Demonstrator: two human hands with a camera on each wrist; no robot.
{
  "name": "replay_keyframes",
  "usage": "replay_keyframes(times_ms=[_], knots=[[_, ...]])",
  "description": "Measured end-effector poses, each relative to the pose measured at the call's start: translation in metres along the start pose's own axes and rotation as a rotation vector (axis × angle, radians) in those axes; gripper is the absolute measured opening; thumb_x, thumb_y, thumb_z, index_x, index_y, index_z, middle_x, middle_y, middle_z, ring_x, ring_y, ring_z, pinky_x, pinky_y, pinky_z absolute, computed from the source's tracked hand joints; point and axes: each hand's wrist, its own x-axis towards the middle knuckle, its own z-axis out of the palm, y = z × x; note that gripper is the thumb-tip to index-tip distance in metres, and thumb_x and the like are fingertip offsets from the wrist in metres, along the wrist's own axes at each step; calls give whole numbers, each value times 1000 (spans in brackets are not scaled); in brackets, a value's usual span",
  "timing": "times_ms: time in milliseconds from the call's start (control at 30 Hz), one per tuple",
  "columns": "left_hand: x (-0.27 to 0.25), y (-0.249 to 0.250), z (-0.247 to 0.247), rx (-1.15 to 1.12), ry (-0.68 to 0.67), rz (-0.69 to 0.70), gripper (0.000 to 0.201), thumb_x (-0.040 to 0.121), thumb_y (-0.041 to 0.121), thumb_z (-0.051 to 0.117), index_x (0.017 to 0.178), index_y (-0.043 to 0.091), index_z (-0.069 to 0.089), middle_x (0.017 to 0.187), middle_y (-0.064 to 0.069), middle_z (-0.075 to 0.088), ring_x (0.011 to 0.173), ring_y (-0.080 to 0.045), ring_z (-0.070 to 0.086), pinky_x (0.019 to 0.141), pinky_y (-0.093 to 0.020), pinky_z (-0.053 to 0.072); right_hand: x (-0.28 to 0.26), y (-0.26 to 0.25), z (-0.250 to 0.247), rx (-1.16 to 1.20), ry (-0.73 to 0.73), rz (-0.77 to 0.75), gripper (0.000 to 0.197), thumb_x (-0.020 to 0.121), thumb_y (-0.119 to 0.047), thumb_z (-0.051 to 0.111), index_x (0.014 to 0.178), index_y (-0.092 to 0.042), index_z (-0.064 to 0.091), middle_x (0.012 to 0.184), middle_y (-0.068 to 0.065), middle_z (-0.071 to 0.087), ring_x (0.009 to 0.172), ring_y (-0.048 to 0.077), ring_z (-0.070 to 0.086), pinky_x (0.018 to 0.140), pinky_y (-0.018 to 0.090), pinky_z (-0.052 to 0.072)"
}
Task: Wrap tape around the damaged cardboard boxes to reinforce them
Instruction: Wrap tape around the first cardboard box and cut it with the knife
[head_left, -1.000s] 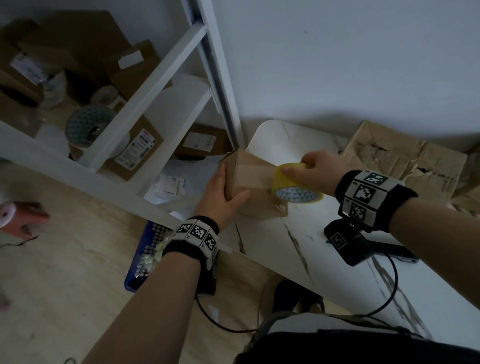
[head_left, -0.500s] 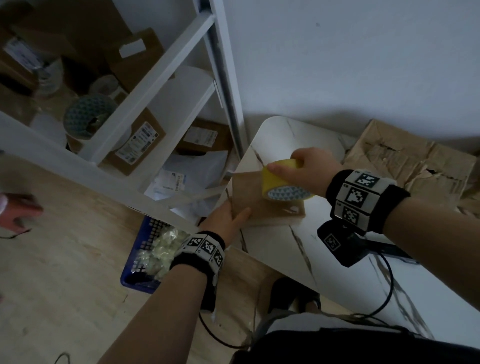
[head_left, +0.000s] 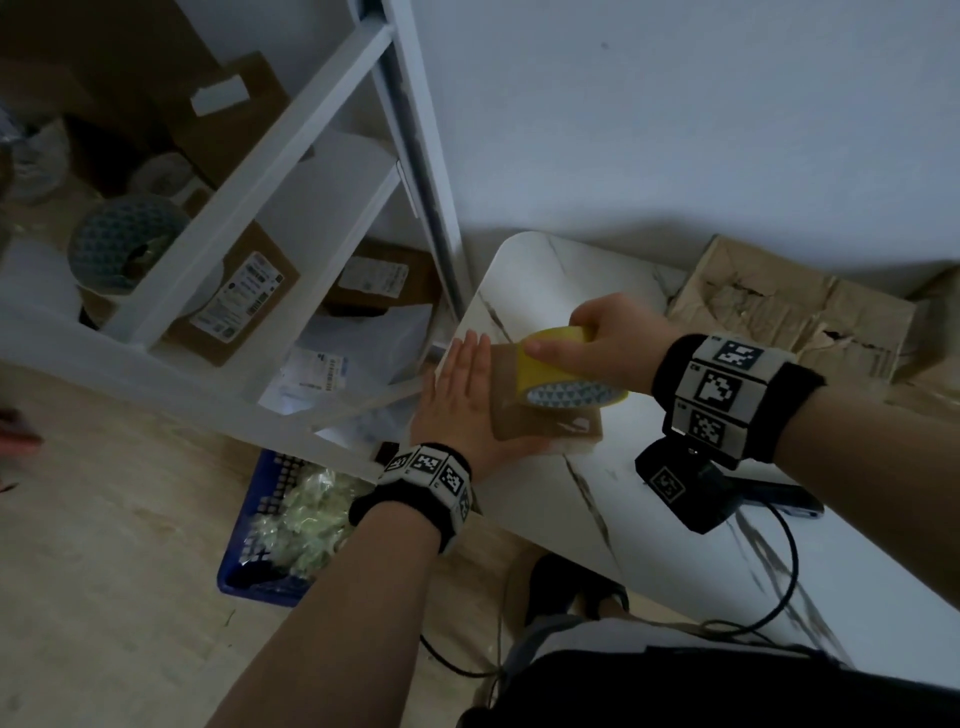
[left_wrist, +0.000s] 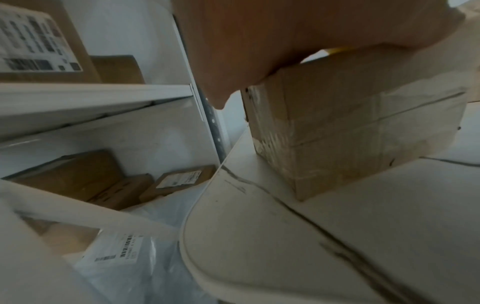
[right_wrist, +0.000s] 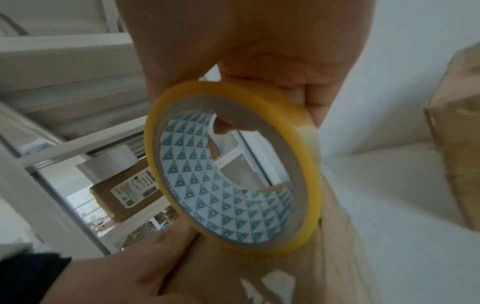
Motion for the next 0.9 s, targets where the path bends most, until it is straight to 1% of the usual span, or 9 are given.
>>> replay_keyframes(times_ms=[167, 233, 300, 400, 533, 633, 767, 833, 900], knots=[[2, 5, 1, -1, 7, 15, 133, 61, 83, 51, 147, 13, -21, 157, -1, -20, 144, -15, -18, 118, -45, 2, -1, 10, -13, -104, 8, 3, 61, 75, -67, 57, 78, -6, 64, 73, 7, 58, 69, 20, 55, 61, 31, 44], [2, 7, 1, -12, -8, 12, 133, 60, 84, 51, 146, 14, -22, 157, 0, -22, 144, -14, -19, 119, -45, 2, -2, 13, -17, -172, -6, 0, 60, 76, -68, 56, 77, -8, 62, 69, 4, 56, 64, 16, 51, 54, 27, 38], [3, 8, 0, 1, -32, 2, 133, 60, 86, 48, 145, 15, -26, 156, 1, -25, 143, -13, -21, 119, -45, 2, -2, 18, -23, -271, 3, -12, 62, 76, -70, 53, 76, -8, 62, 65, 3, 52, 62, 16, 48, 51, 26, 34], [4, 8, -2, 39, -66, -10, 133, 59, 89, 43, 144, 15, -29, 154, 1, -30, 142, -14, -24, 119, -45, 0, -1, 39, -36, -374, 9, 33, 64, 75, -72, 53, 71, -8, 64, 65, 6, 56, 66, 20, 54, 54, 27, 38], [5, 9, -2, 68, -80, -7, 133, 58, 90, 38, 143, 14, -29, 153, -1, -31, 142, -15, -24, 119, -45, 0, 0, 64, -34, -421, -49, 102, 66, 73, -72, 55, 86, -10, 72, 80, 7, 67, 74, 20, 62, 66, 30, 50], [6, 10, -2, 89, -94, -5, 135, 48, 93, 24, 144, 14, -29, 153, -1, -31, 142, -16, -24, 119, -46, 1, 2, 70, -28, -404, -62, 128, 64, 75, -70, 57, 87, -8, 71, 80, 7, 65, 76, 22, 61, 68, 31, 50], [7, 10, -2, 113, -104, -8, 137, 43, 94, 16, 144, 14, -28, 153, -2, -31, 142, -16, -24, 119, -46, 2, 5, 74, -25, -419, -75, 144, 61, 76, -68, 58, 81, -8, 68, 70, 3, 58, 66, 18, 55, 60, 27, 45], [7, 9, -2, 122, -107, -8, 137, 42, 95, 14, 144, 14, -27, 153, -2, -31, 142, -16, -25, 119, -45, 2, 7, 77, -21, -419, -87, 150, 61, 76, -68, 58, 80, -8, 68, 74, 4, 60, 67, 17, 54, 59, 26, 43], [7, 9, -1, 126, -109, -6, 136, 43, 95, 14, 144, 14, -27, 153, -2, -32, 142, -16, -25, 119, -45, 1, 9, 82, -17, -417, -103, 154, 61, 76, -69, 57, 86, -10, 68, 87, 5, 62, 74, 18, 53, 65, 27, 45]])
